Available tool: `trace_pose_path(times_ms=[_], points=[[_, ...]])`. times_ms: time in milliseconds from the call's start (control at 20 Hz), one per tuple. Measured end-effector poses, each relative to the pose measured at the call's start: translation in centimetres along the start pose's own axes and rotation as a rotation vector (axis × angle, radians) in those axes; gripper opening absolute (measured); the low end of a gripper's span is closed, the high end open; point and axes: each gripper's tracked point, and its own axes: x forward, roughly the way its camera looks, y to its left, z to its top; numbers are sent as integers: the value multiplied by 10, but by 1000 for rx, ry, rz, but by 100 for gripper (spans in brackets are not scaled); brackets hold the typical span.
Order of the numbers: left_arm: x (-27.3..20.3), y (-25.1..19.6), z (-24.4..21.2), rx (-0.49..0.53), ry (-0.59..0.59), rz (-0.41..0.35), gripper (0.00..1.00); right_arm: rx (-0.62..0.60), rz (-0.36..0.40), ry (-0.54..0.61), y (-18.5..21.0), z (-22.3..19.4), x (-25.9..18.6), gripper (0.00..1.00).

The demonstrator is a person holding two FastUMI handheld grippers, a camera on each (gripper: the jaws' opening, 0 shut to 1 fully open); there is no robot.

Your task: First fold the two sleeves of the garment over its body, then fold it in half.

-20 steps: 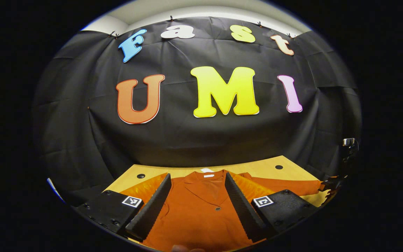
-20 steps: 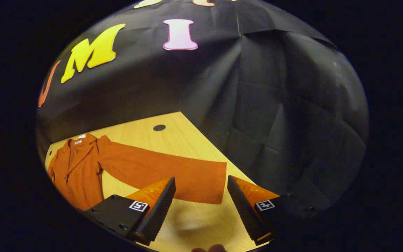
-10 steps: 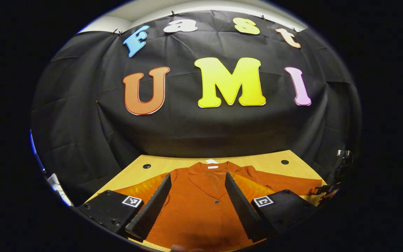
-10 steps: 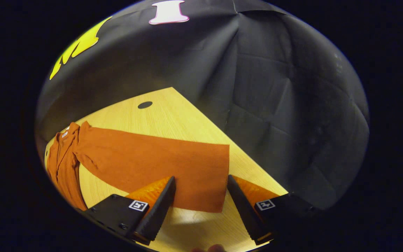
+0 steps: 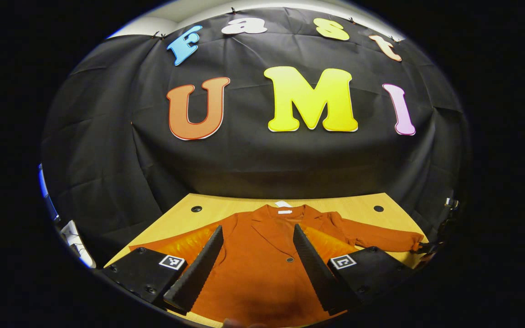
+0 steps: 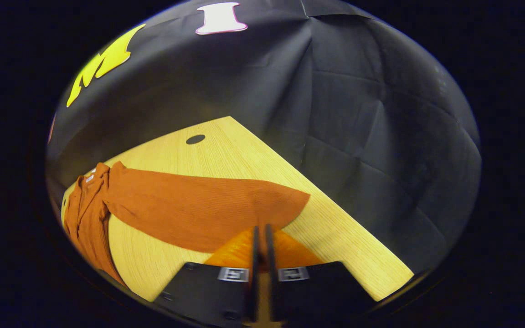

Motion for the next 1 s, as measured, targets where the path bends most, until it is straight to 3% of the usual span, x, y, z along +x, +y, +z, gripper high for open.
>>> trace_pose_path(times_ms=[50,200,300,500,800,1000], points=[[-1,6,1,1,-3,3,99,9,-13,8,0,0,-2,8],[-2,21,2,-7,-10,14,99,9,-43,16,-1,6,-1,7],[-1,33,2,-13,-13,20,100,15,-52,-6,-1,20,-6,0],[2,55,-2,-33,-20,27,100,-16,-15,-106,26,71,-38,0],[8,101,-4,-55,-52,45,100,-143,126,-284,146,165,-99,0],[11,145,-7,-66,-80,72,100,-296,232,-346,256,191,-134,0]])
